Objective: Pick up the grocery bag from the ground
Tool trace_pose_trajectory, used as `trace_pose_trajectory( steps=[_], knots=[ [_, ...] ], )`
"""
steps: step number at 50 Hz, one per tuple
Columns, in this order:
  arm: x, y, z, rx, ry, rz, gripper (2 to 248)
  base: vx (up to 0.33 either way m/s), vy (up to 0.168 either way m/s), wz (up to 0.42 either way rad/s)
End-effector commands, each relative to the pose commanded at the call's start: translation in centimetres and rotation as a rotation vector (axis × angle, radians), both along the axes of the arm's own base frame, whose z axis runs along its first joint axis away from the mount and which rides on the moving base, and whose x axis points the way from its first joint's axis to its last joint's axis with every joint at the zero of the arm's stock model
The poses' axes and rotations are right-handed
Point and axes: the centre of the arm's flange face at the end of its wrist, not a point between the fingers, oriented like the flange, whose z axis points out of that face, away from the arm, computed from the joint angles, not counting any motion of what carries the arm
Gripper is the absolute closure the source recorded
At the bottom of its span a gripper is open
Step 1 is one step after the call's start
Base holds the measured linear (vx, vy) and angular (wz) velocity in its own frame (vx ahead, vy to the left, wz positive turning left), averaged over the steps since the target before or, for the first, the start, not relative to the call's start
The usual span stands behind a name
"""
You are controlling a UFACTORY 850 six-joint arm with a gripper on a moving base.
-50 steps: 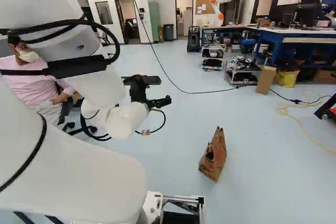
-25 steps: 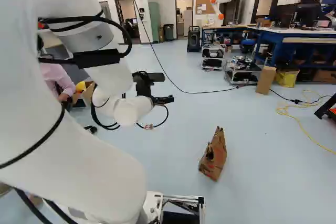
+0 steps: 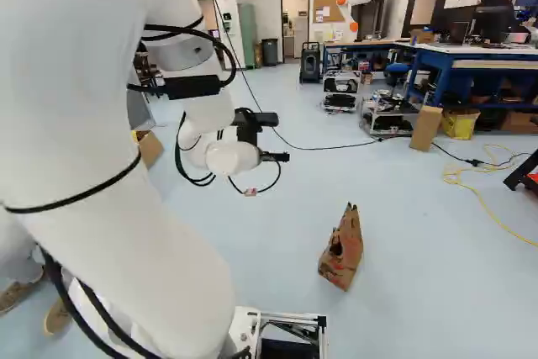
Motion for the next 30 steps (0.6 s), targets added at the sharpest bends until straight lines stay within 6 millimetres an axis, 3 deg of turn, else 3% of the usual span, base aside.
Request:
trace_pose_trajectory(
  steps=[22, 30],
  knots=[
    [4.5, -4.9, -0.8, 0.012, 0.075, -0.101, 3, 0.0, 0.0, 0.0],
    [6.4, -7.0, -2.0, 0.017, 0.096, -0.136, 3, 0.0, 0.0, 0.0]
  ],
)
